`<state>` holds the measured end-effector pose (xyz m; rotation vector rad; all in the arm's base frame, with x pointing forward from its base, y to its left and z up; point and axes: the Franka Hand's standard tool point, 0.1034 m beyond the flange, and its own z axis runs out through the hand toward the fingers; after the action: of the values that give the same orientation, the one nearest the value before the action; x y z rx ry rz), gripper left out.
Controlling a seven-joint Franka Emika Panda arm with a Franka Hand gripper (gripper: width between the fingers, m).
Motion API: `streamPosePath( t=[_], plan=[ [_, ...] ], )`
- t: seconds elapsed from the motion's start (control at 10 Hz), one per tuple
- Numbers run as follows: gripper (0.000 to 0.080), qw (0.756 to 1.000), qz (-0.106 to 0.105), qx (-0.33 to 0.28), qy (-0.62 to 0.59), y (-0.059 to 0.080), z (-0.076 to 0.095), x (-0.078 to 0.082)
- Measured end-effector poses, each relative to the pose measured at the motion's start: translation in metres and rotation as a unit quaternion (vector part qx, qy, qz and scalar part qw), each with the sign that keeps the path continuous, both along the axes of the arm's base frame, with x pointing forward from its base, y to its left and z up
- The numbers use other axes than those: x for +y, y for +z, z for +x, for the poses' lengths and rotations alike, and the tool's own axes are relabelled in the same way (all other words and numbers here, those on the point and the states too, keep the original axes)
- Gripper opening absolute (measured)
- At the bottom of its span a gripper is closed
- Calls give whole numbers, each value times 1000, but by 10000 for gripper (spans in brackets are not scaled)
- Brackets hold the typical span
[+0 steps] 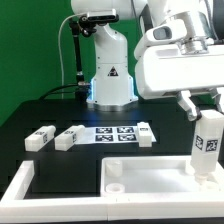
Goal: Assemble desk
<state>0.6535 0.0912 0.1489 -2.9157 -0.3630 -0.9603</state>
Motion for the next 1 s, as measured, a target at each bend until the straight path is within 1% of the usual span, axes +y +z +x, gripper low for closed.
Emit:
streamPosePath(
  t=[0.3, 0.6, 0.9, 1.0],
  plan=[
    [288, 1000, 1, 1, 5, -5, 1, 8],
    [288, 1000, 2, -1, 4, -6, 5, 9],
    [288, 1000, 2, -3, 3, -11, 6, 9],
    [288, 1000, 2, -1, 3, -15, 5, 9]
  ],
)
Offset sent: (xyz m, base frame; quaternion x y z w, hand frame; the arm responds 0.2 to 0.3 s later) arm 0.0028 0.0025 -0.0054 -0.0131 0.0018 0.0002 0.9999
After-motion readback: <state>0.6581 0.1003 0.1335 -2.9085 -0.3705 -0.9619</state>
